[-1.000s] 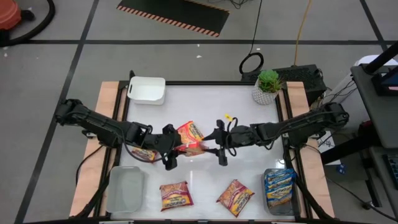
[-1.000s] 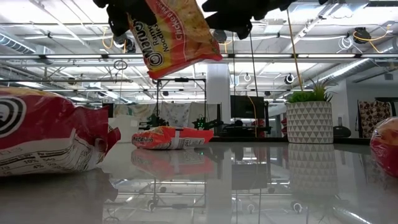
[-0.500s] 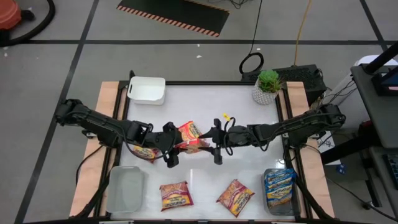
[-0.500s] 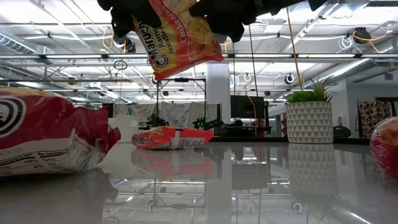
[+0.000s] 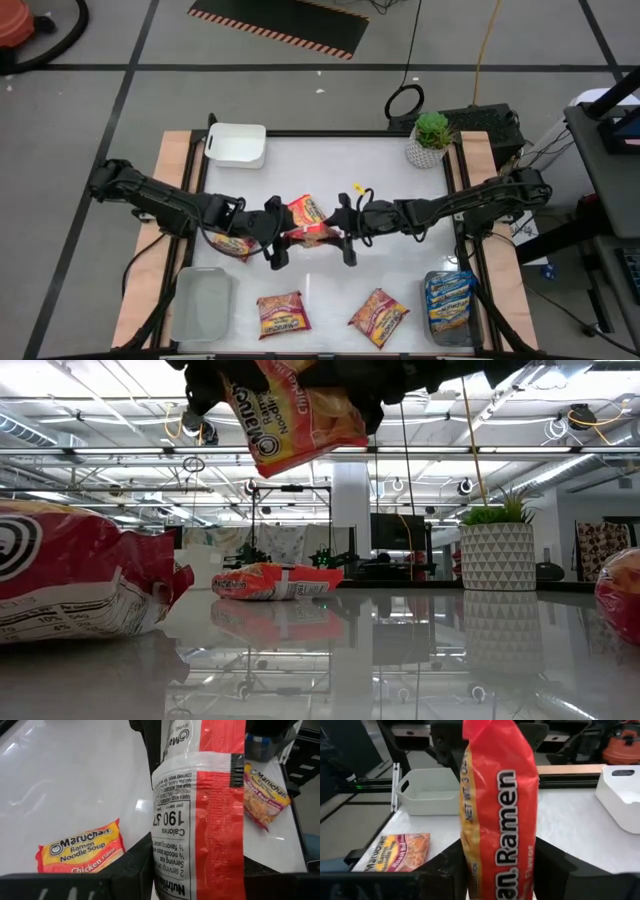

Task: Sort Maruchan noodles
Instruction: Put the bottom orange noodle pack into the white bin

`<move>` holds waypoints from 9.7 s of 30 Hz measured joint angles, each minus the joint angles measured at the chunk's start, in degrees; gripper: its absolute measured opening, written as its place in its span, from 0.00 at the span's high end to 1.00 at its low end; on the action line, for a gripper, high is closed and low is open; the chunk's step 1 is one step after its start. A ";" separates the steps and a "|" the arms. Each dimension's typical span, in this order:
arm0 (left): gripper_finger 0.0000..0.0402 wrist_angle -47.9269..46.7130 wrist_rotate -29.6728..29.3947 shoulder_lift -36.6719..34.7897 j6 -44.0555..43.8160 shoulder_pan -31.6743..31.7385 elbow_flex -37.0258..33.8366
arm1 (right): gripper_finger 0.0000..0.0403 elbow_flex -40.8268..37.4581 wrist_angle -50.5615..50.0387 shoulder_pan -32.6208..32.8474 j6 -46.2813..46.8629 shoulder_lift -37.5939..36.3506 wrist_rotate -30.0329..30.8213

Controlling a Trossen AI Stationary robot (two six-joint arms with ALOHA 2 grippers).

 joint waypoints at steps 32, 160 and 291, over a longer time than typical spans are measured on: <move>0.25 8.46 -23.19 -6.29 5.72 -9.55 0.04 | 0.69 0.00 -3.56 0.59 -2.42 -8.24 -1.79; 0.37 33.78 -14.24 11.52 38.23 -3.92 22.18 | 0.69 -16.94 62.26 8.66 -22.46 -11.39 6.29; 0.70 -13.10 -14.97 -8.79 1.44 66.58 -15.13 | 0.35 -16.96 42.56 15.26 -37.95 -23.96 30.08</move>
